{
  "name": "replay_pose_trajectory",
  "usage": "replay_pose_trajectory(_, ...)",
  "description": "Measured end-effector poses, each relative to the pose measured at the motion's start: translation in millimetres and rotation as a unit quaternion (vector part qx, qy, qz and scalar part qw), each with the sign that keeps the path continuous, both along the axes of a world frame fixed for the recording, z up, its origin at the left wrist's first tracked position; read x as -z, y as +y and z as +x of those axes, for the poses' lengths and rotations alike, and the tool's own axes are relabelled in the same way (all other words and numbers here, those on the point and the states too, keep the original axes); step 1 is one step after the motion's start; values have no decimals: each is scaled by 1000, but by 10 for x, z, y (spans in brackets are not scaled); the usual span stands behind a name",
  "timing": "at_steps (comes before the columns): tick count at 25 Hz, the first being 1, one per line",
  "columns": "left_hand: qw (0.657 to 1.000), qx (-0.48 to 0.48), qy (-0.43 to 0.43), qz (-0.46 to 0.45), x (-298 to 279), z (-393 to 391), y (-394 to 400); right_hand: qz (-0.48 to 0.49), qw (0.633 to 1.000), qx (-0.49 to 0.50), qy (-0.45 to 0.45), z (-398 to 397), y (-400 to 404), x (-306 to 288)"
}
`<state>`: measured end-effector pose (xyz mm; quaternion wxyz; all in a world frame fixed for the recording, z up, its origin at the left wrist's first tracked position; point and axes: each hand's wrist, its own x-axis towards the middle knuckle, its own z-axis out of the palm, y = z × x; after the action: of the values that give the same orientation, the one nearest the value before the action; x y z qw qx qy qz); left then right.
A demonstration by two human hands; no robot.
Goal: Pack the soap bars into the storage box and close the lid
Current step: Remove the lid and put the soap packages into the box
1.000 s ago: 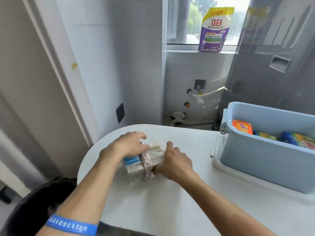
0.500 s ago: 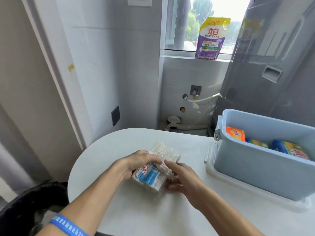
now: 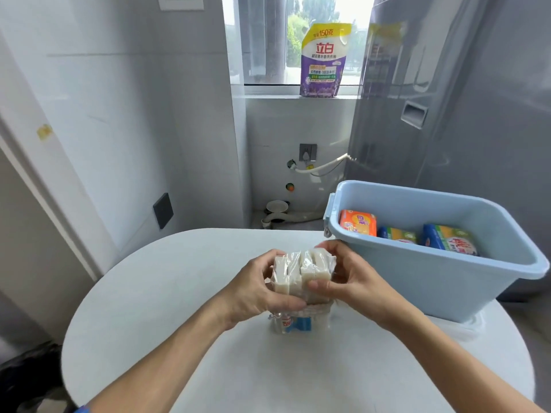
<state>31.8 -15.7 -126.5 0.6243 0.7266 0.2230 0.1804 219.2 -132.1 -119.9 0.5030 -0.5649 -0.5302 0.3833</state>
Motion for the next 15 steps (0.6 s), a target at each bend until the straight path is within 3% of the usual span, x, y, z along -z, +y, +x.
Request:
replay_pose_trajectory(6,995,-20,-14,95,15,72,-46,3,998,-41,-56,54,-25,25)
replay_pose_trajectory(11,995,-13,-11,99,141,1,-42,29,995,-32,-91,32,-46,15)
replay_pose_trajectory(15,998,31,37,26,328,-46,-88,-40,997,-43,-54,10,-201,258)
